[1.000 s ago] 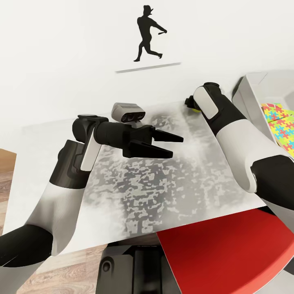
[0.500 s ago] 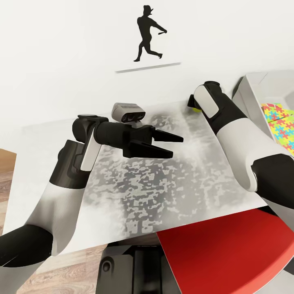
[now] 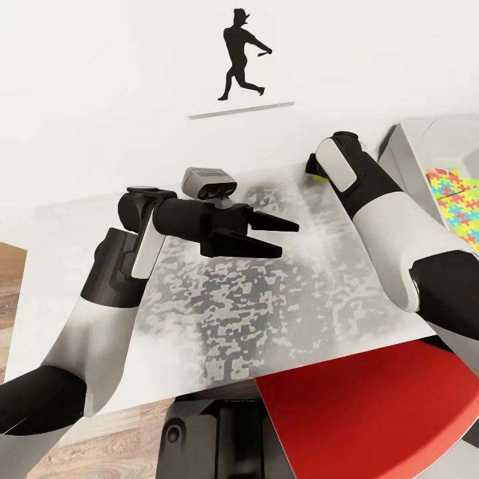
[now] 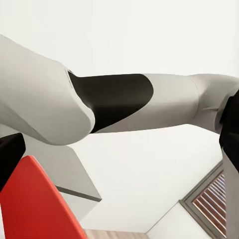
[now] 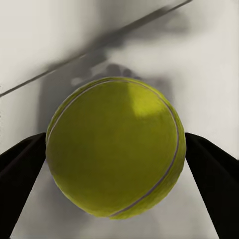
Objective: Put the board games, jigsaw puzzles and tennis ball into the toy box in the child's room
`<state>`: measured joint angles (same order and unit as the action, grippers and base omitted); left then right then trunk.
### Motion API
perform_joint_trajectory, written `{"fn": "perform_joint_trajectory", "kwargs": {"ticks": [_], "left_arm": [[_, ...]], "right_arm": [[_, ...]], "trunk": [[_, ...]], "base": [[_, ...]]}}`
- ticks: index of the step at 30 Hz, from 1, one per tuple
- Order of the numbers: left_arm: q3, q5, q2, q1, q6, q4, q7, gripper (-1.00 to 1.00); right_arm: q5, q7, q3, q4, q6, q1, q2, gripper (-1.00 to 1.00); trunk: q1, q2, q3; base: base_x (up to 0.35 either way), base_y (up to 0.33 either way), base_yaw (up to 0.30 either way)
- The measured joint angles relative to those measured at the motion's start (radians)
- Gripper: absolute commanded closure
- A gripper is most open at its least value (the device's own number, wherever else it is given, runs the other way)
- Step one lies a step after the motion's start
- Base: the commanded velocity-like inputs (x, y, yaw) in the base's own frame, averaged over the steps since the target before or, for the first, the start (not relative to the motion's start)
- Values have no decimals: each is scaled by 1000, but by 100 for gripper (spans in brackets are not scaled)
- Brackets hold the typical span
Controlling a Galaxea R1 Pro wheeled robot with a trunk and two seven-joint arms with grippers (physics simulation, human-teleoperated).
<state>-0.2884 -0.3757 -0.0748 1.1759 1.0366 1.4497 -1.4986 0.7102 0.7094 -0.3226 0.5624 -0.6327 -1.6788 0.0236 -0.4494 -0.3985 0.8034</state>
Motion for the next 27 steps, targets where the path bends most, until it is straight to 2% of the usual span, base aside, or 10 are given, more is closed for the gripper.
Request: {"fn": "perform_joint_trajectory", "kwargs": {"ticks": [27], "left_arm": [[-1, 3, 1, 0, 0, 1, 1, -100]], "right_arm": [[4, 0, 2, 6, 21, 0, -1, 100]], "trunk": [[0, 0, 0]], "base": [[-21, 0, 0]]}}
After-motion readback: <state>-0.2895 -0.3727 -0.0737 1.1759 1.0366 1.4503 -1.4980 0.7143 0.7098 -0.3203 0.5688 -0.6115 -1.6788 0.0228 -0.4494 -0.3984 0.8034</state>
